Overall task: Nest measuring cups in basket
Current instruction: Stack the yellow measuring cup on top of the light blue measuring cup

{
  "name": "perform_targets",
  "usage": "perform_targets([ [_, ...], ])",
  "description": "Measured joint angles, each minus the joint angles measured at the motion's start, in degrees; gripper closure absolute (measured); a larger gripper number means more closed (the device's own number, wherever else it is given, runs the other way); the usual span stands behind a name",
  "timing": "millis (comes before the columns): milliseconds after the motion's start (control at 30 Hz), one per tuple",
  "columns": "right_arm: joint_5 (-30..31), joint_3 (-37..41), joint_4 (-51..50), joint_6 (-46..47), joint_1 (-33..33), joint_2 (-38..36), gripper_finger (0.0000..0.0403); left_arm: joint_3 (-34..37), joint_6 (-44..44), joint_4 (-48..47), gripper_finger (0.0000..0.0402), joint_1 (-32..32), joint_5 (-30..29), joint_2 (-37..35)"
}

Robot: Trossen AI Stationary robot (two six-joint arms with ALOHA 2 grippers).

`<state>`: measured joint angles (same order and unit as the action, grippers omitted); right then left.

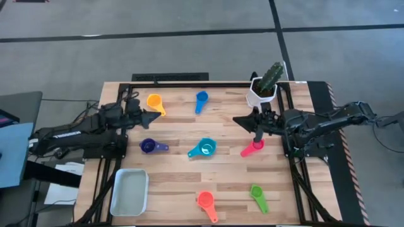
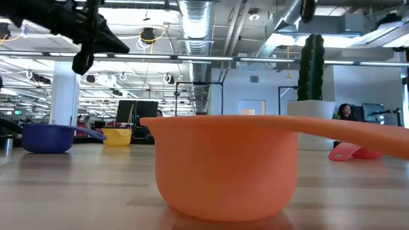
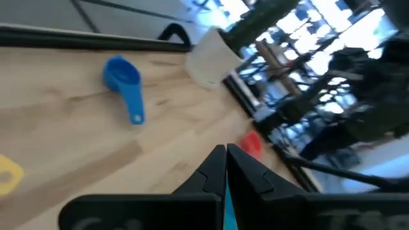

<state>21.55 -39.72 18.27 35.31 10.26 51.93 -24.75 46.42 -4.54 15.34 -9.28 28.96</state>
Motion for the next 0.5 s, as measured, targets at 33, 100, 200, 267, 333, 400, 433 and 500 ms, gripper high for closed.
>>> perform_targets([
  [33,-0.12,-1.35,-0.41,-1.40,-0.45,0.70,0.0387,-1.62,0.64,-1.13,0.0401,0.02,-1.42,2.01],
  [100,-0.12,-4.10,-3.11,-3.54,-1.95,1.66,0.0389,-5.05,0.77,-4.51,0.0401,0.02,-4.46,5.90],
  [200,-0.05,-7.84,-10.81,-3.86,-5.31,2.65,0.0380,-10.76,0.14,-12.71,0.0401,0.53,-9.70,11.80],
  [267,-0.09,-10.05,-17.29,-2.12,-7.81,2.96,0.0365,-14.69,0.66,-18.67,0.0401,1.80,-12.30,15.72],
  [333,-0.33,-11.94,-23.35,-0.23,-10.21,3.34,0.0345,-18.48,1.70,-24.26,0.0399,3.63,-12.54,19.74],
  [400,-1.81,-13.25,-28.59,0.04,-12.25,3.64,0.0323,-21.54,2.54,-28.44,0.0389,5.39,-11.97,23.40],
  [433,-2.48,-13.68,-31.14,0.20,-13.18,3.61,0.0311,-22.83,2.81,-30.49,0.0380,6.04,-12.06,25.17],
  [500,-4.01,-14.41,-34.38,1.42,-14.67,3.61,0.0286,-24.71,4.11,-33.39,0.0360,7.46,-12.40,28.42],
])
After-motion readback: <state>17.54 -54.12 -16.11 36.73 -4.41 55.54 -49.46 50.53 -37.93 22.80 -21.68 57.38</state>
